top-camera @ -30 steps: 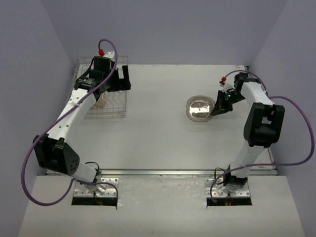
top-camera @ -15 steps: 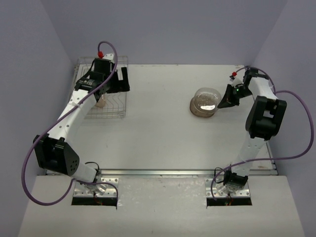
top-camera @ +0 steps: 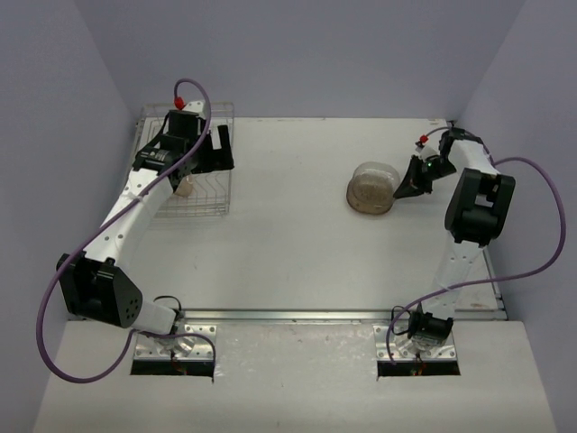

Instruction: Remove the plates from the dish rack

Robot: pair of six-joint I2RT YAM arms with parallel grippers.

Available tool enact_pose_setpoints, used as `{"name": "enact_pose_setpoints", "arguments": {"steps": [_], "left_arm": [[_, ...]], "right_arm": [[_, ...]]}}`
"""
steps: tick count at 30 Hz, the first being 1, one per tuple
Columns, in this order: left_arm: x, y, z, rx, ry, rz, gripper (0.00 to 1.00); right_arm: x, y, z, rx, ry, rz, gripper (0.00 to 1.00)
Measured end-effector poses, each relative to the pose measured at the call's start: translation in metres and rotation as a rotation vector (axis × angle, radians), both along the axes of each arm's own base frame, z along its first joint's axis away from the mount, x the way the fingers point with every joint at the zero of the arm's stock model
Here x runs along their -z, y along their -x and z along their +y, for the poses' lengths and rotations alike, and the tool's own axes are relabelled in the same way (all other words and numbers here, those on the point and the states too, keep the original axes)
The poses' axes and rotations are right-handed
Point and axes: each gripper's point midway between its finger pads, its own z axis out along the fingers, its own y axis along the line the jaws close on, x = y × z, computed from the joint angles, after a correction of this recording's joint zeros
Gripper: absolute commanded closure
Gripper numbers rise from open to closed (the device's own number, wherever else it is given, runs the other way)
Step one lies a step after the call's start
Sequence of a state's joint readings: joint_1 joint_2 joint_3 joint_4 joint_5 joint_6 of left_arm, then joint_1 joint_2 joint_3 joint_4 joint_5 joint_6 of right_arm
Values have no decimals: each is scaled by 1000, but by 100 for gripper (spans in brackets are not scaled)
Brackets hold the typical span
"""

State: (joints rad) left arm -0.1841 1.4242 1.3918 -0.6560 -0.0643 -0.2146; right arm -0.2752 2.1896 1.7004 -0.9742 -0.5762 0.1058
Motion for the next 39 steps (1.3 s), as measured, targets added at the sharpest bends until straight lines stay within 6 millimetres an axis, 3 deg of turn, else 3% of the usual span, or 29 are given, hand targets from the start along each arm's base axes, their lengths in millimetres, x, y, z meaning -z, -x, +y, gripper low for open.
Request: {"name": "enact_pose_setpoints", "arguments": {"steps": [2, 4, 5, 6, 9, 13, 16, 20, 25, 29, 31, 34, 36, 39], "left_arm": [[0, 0, 1, -3, -1, -1, 0], [1, 0, 2, -7, -4, 0, 0], [1, 0, 2, -9, -5, 1, 0], [2, 0, 3, -12, -7, 1, 0], [3, 0, 5, -20, -14, 3, 0], [2, -1, 9, -33, -21, 1, 0], [2, -2, 17, -70, -49, -5, 3], [-2, -4, 38, -135, -120, -18, 19], [-8, -17, 70, -197, -231, -11, 26], [8, -33, 95, -210, -344, 48, 32], [20, -39, 110, -212, -421, 98, 33], [37, -47, 128, -210, -512, 155, 34], [46, -47, 141, -215, -571, 194, 41], [56, -47, 160, -239, -620, 236, 51]], "right_arm": [[-1, -4, -1, 1, -1, -4, 69], [-3, -8, -2, 0, 1, -14, 37], [-4, -9, -2, 1, 0, -17, 27], [-6, -10, -2, 3, -3, -16, 19], [-11, -11, -1, 2, -8, -16, 7], [-24, -10, 5, 1, -37, -17, 1], [-48, -9, 9, 1, -51, -60, 1], [-108, -9, 15, -17, -14, -236, 1], [-197, 10, 36, -96, 125, -592, 1], [-226, 33, 50, -150, 215, -763, 1], [-219, 36, 44, -161, 277, -813, 1], [-178, 49, 35, -170, 334, -768, 1], [-147, 57, 29, -169, 375, -740, 1], [-107, 87, 25, -174, 404, -664, 1]]}}
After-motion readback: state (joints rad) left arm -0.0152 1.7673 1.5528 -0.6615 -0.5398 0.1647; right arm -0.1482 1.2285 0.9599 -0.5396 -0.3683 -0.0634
